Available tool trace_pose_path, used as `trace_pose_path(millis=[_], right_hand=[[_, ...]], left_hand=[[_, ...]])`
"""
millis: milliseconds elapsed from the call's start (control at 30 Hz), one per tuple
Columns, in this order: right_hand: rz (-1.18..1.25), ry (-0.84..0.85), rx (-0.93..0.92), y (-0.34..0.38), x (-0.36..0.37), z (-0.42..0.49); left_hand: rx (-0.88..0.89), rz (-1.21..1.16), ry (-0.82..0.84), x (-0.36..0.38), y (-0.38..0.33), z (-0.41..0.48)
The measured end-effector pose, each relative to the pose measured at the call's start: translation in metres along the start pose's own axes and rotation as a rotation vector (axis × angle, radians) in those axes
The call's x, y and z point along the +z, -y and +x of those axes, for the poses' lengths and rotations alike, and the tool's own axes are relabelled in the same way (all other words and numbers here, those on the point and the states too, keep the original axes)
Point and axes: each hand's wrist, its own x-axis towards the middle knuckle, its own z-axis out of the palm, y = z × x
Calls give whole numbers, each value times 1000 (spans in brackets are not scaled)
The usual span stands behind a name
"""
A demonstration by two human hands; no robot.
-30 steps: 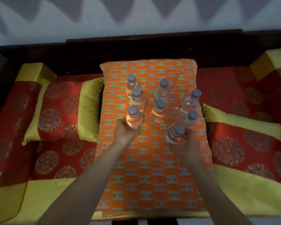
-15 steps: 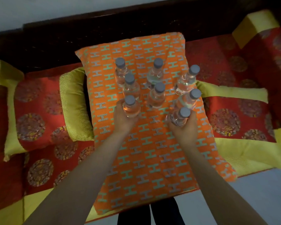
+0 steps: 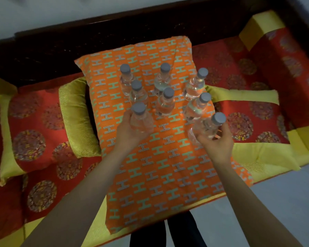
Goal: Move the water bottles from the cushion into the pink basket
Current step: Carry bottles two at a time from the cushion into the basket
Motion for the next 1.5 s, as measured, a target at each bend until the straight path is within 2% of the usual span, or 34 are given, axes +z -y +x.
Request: trace_pose_path(millis=[333, 600, 733, 833, 1100, 1300, 1500], right_hand=[[-26, -184, 23, -16, -105, -27], [9, -347, 75, -41, -211, -57], [-32, -449, 81, -61, -290, -70], [-37, -523, 90, -83, -359, -72], [-16, -586, 33, -137, -521, -52], [-21, -617, 61, -179, -600, -36], [32, -630, 116, -226, -649, -6]], left_hand=[[153, -74, 97, 28, -31, -34], [286, -21, 234, 105, -90, -65], [379, 69, 262, 170, -132, -89], [404, 17, 277, 230, -168, -122], [454, -87, 355, 384, -246, -195], [463, -14, 423, 469, -282, -220], [479, 55, 469, 546, -310, -220]])
